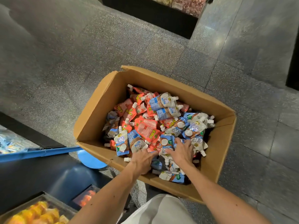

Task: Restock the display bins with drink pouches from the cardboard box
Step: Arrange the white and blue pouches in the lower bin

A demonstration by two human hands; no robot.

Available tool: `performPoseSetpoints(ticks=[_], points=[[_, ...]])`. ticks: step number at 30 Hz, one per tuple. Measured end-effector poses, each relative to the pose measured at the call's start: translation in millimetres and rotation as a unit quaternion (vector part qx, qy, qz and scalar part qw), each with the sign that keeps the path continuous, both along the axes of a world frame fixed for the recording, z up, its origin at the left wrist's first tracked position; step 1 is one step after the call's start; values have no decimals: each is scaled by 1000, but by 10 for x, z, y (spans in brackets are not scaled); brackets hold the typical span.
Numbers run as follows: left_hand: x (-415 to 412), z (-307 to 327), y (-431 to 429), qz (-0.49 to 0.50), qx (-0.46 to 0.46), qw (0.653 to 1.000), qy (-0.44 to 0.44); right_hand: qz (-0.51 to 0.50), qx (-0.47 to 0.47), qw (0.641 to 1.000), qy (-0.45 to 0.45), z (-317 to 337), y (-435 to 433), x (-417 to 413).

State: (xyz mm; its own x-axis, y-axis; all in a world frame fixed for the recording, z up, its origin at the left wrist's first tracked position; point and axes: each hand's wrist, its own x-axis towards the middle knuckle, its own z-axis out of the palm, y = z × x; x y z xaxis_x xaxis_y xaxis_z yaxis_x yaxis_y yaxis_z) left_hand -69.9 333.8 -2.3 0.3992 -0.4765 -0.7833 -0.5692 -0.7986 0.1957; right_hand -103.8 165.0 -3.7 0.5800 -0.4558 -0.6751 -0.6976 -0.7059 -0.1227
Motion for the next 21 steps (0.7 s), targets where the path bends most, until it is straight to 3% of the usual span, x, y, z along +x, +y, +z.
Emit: performPoseSetpoints(ticks=[8, 12, 16, 21], points=[[251, 174, 230, 61, -124, 990, 31, -9, 67, 987, -143, -2, -92, -209], [332, 336, 356, 159, -217, 963, 30, -41, 100, 980, -170, 113, -220, -309], [412, 592, 517, 323, -325, 887, 52, -66, 159, 969, -177, 330, -246, -233], [421, 1094, 759, 505, -436, 743, 48, -100, 262, 928, -244, 818, -31, 78]])
